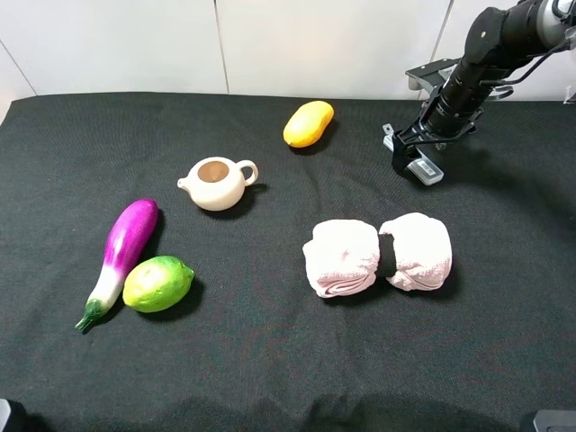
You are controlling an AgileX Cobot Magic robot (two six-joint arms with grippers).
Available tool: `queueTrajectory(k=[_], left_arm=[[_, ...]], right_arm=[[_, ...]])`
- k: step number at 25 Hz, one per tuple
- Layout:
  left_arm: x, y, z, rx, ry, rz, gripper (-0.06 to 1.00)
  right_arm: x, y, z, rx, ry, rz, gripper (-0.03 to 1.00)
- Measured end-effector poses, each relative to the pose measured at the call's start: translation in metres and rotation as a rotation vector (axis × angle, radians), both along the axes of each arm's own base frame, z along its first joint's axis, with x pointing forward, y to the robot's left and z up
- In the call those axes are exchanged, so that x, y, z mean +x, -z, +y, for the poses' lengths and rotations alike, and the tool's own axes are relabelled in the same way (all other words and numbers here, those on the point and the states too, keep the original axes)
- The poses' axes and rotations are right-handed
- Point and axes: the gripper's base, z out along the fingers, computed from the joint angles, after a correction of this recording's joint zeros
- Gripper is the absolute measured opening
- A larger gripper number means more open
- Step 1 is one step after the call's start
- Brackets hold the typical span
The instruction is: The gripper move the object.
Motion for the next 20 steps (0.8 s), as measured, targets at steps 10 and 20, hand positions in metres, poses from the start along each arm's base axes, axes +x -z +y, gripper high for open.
queueTrajectory(k=[10,20], left_arm=[[0.0000,0.0000,0.0000,0.000,0.000,0.000,0.79],[0.0000,0.0000,0.0000,0.000,0.000,0.000,0.79]], right_arm=[[-0.0014,0.0003,0.0000,-0.001,-0.001,0.015,0.52],[-0.0017,0.0003,0.0001,0.001,-0.001,0.019,0.29]])
